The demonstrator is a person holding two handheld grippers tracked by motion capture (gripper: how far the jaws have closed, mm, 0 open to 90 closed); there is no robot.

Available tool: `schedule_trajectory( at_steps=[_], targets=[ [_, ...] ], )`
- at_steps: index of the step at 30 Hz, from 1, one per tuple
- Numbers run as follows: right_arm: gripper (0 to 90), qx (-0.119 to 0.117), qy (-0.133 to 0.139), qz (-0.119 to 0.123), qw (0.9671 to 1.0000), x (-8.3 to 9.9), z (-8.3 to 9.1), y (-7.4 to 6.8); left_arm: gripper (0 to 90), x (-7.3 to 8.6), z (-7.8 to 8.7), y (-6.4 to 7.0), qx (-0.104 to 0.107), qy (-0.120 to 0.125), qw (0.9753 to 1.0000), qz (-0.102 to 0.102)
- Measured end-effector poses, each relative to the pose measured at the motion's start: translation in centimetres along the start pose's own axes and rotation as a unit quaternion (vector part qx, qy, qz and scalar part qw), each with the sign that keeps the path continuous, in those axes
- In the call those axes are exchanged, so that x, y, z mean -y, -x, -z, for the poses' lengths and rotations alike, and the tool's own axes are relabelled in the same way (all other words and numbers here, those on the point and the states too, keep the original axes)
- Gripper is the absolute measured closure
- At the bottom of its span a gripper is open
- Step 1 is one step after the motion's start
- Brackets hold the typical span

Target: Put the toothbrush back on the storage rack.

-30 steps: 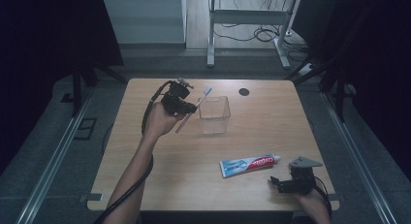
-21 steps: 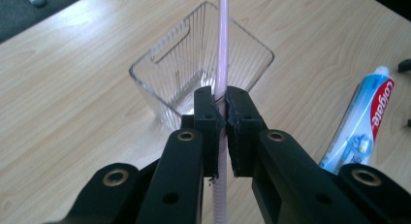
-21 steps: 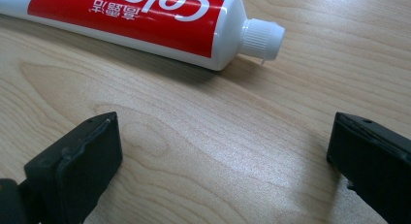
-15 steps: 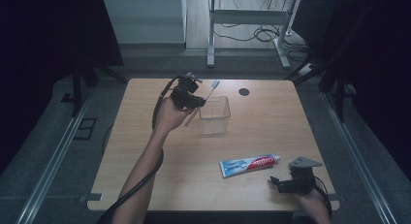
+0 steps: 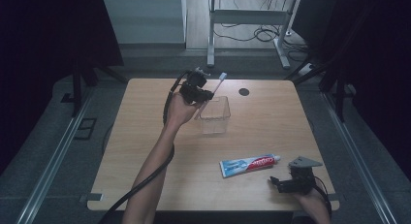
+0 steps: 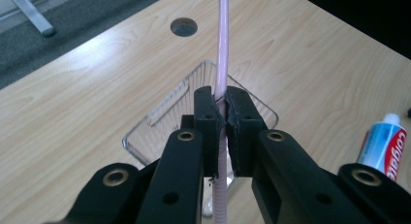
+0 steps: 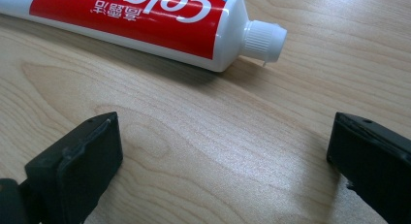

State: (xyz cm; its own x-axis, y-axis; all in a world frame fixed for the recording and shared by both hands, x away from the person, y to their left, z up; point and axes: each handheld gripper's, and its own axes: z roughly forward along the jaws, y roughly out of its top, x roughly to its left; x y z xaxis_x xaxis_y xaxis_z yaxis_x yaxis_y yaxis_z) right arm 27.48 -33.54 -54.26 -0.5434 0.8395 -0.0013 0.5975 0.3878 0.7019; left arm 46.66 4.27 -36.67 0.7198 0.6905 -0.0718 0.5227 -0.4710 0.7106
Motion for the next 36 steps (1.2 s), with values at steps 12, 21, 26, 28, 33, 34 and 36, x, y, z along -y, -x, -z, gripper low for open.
schedule_trajectory(
  at_steps=[12,21,26,28,33,34,36],
  targets=[
    [0.0,-0.001,0.000,0.001,1.0000,0.0,0.0,0.0,84.4,-1.2,-2.0,-0.1,-0.010,0.021,0.9997,0.001],
    [0.0,-0.001,0.000,0.001,1.0000,0.0,0.0,0.0,84.4,-1.5,-3.8,-0.2,-0.019,0.030,0.9994,-0.003],
    [0.0,-0.001,0.000,0.001,1.0000,0.0,0.0,0.0,84.4,-1.1,-4.6,-0.3,-0.023,0.030,0.9993,-0.002],
    [0.0,-0.001,0.000,0.002,1.0000,0.0,0.0,0.0,84.4,-0.8,-4.9,-0.4,-0.022,0.029,0.9993,-0.004],
    [0.0,-0.001,0.000,0.002,1.0000,0.0,0.0,0.0,84.4,-0.2,-5.5,-0.2,-0.024,0.029,0.9992,-0.009],
    [0.0,-0.001,0.000,0.002,1.0000,0.0,0.0,0.0,84.4,0.0,-5.6,-0.2,-0.023,0.029,0.9993,-0.008],
    [0.0,-0.001,0.000,0.002,1.0000,0.0,0.0,0.0,84.4,0.5,-5.9,-0.3,-0.023,0.029,0.9993,-0.010]
  ],
)
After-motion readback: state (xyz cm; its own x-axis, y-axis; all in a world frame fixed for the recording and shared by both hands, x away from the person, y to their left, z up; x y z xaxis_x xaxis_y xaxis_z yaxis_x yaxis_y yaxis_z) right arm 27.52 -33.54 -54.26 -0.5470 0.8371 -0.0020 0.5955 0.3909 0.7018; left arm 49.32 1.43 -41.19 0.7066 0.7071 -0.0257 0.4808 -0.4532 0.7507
